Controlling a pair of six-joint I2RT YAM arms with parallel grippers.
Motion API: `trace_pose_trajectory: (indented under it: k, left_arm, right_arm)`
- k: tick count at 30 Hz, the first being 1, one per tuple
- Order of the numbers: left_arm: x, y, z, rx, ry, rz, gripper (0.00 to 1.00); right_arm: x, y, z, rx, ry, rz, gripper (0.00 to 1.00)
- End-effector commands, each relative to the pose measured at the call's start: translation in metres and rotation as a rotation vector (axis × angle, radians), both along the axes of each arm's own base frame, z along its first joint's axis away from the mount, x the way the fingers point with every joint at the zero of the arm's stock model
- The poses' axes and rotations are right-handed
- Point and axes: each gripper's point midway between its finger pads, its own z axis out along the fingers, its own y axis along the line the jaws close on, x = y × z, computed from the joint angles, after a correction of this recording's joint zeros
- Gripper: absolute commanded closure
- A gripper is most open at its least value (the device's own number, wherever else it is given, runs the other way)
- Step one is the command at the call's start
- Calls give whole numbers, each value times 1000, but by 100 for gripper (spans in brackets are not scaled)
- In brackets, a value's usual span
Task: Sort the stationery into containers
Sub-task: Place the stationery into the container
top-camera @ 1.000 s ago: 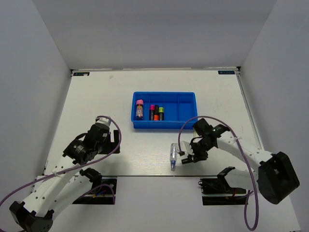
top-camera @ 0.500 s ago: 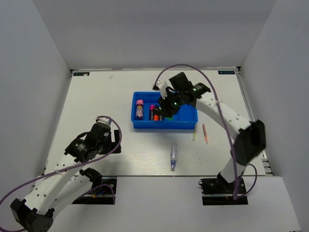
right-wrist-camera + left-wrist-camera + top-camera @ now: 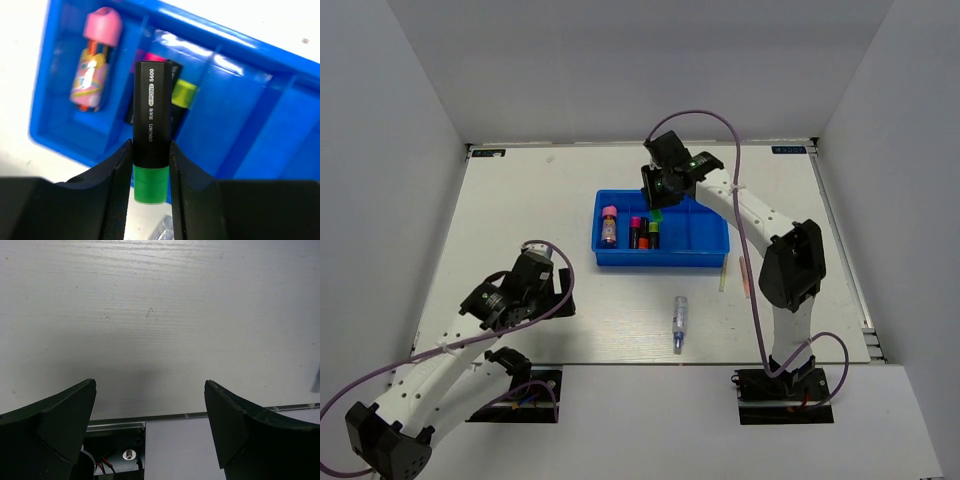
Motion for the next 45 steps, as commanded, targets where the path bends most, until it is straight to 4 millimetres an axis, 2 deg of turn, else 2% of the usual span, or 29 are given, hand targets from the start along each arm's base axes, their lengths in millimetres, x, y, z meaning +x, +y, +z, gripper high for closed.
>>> trace_pose_trajectory:
  k: [1,2,7,16,17,21,26,30,31,35,36,37,39,40,41,42,43,44,45]
  left_arm:
    - [3,-7,1,-41,-5,3,0]
    - [4,-8,1,-44,-5,3,0]
    - [5,-13,1,-64,-3,-3,0]
    - [3,-17,-3,-85,13,-8,0]
    - [5,-19,-2,-93,7,-12,0]
    - [5,-25,-3,-105,19,-24,0]
    - [8,-36,-4,-90,26,-51,1]
    - [11,-47,2,-81,7,-84,3]
    - [11,-49,1,-73,13,-90,3]
    - [15,-57,6,-61,-4,-110,7]
    - [15,-60,9,-65,-11,-121,10]
    - [15,-63,7,-55,-4,-129,17]
    - [19,-74,17,-75,-29,-151,33]
    - [24,-81,20,-83,-36,-160,44]
    - [24,-91,27,-92,-51,-191,65]
    - [26,-97,30,-95,-59,-203,74]
    - [29,-113,32,-89,-70,-242,84]
    - [32,-122,39,-98,-86,-257,88]
    - [36,-132,33,-73,-65,-271,90]
  right_arm:
    - [14,-10,-4,-26,-49,-117,100]
    - [9,-13,-15,-43,-30,-113,100]
    - [7,-7,-36,-42,14,-83,100]
    - [10,4,-54,-30,45,-48,100]
    - [11,7,-51,-23,41,-45,100]
    - [12,11,-55,-16,50,-31,78]
    - [17,15,-55,4,52,-17,67]
    - [13,19,-47,22,51,-2,55]
    - [12,17,-45,22,45,-2,46]
    - [4,14,-28,45,18,19,42]
    - [3,11,-28,43,19,17,42]
    - [2,8,-23,40,4,22,43]
    - [-1,-5,-15,4,-35,25,74]
    - [0,-13,-1,-14,-88,38,96]
    - [-9,-27,-2,-56,-106,64,100]
    - [-6,-42,1,-110,-147,37,100]
    - [-8,-54,40,-84,-248,42,100]
    - [-21,-76,12,-163,-217,44,100]
    - [-18,-98,12,-234,-262,-14,100]
